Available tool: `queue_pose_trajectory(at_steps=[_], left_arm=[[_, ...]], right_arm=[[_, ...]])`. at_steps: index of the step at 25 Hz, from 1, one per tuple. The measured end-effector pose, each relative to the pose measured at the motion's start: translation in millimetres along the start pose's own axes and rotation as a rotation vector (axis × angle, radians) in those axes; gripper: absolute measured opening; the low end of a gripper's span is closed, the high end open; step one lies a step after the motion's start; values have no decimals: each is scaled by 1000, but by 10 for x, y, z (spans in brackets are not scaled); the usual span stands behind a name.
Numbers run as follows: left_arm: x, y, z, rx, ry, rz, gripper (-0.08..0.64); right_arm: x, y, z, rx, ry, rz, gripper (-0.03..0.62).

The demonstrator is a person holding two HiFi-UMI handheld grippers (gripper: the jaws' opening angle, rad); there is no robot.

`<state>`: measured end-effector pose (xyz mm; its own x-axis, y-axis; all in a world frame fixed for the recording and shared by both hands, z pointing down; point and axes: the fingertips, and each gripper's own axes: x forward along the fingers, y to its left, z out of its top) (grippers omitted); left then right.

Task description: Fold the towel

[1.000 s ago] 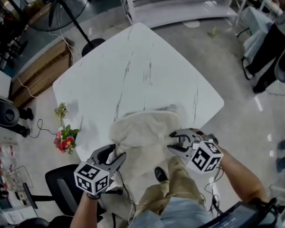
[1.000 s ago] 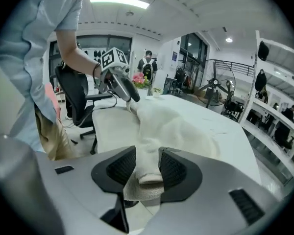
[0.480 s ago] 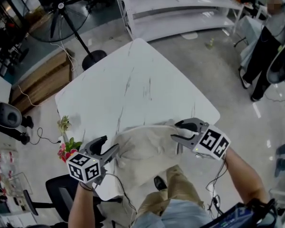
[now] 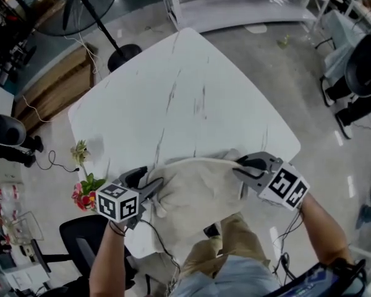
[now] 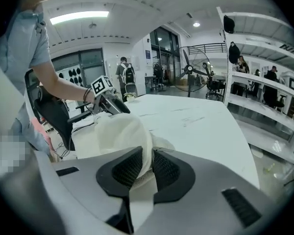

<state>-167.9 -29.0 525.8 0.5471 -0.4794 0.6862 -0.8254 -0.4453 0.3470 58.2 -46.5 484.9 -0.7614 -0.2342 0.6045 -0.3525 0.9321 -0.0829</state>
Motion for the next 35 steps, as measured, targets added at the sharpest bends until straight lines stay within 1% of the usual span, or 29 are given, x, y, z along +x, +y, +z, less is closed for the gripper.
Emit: queue_pose_trajectory(at_steps=[3, 5, 6, 8, 12, 14, 16, 19, 23, 28, 35], left_arm=[[33, 12, -37, 4, 25, -5, 217], [31, 1, -31, 7, 24, -7, 170], [18, 6, -19, 9, 15, 0, 157], [-41, 34, 30, 19, -15, 34, 101], [-291, 62, 240, 52, -98, 103, 30], [-440, 61, 399, 70, -140, 122, 28], [-553, 28, 574, 83, -177, 116, 28], [-602, -42, 743, 94, -198, 93, 28], [-677, -71, 880, 100, -233, 91, 28], [-792, -54, 1174, 132, -279, 113, 28], [-885, 79, 1823, 197, -349, 168, 28]], right_arm=[[-15, 47, 39, -18, -6, 9, 64], [-31, 64, 54, -27, -5, 9, 61], [-37, 69, 66, -28, -9, 5, 61], [-56, 77, 89, -34, -16, -7, 55], [-163, 77, 224, -47, -41, -40, 51], [-246, 46, 329, -52, -62, -63, 49], [-332, 3, 441, -55, -81, -84, 49], [-441, -55, 606, -69, -99, -108, 49], [-539, -102, 845, -103, -130, -132, 49], [-630, -277, 1079, -132, -149, -169, 49], [-675, -708, 1480, -178, -165, -219, 49]])
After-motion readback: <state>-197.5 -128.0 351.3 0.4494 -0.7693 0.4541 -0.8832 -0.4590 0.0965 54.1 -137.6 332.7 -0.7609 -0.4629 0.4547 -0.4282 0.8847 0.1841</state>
